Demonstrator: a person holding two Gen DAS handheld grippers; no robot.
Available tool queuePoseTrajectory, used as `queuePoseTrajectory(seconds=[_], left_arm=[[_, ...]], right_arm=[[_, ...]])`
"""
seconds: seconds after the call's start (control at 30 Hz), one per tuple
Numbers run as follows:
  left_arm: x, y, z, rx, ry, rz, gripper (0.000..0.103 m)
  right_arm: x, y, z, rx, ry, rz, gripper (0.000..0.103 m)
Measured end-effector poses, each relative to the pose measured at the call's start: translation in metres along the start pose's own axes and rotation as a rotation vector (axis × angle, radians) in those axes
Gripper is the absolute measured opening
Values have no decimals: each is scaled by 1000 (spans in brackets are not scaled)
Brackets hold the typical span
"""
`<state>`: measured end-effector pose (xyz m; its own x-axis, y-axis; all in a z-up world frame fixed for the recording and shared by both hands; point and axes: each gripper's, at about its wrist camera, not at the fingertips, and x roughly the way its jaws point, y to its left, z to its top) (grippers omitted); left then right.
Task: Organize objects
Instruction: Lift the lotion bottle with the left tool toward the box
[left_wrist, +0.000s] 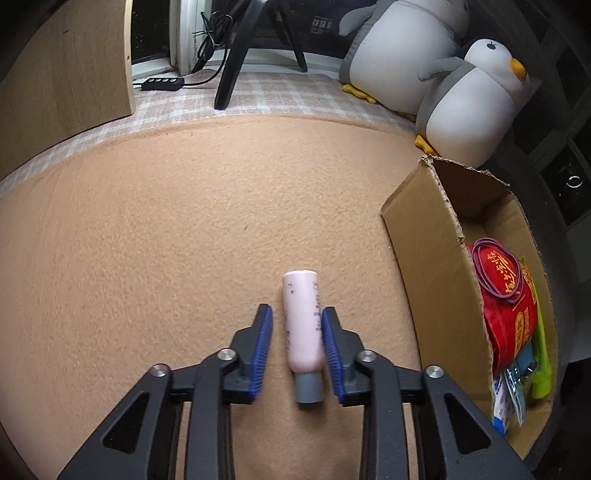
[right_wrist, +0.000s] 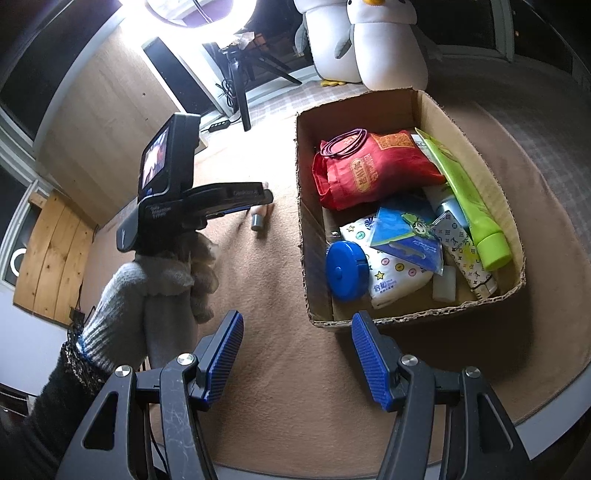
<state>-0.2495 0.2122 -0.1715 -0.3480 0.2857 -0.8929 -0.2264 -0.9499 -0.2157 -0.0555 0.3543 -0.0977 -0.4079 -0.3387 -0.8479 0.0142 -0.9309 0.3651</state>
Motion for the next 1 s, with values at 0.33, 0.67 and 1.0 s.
queuePoseTrajectory(seconds=[0.33,0.67,1.0], left_arm=[[-14,12,-27,14,8,-48,21],[-39,19,-71,17,34,-95,21],[-85,-5,-75,45,-19,-185,21]], right_arm=[[3,5,2,-9,0,1,57],[1,20,0,-54,-8,-14,57],[-11,17,-9,-118,-70,-160,57]])
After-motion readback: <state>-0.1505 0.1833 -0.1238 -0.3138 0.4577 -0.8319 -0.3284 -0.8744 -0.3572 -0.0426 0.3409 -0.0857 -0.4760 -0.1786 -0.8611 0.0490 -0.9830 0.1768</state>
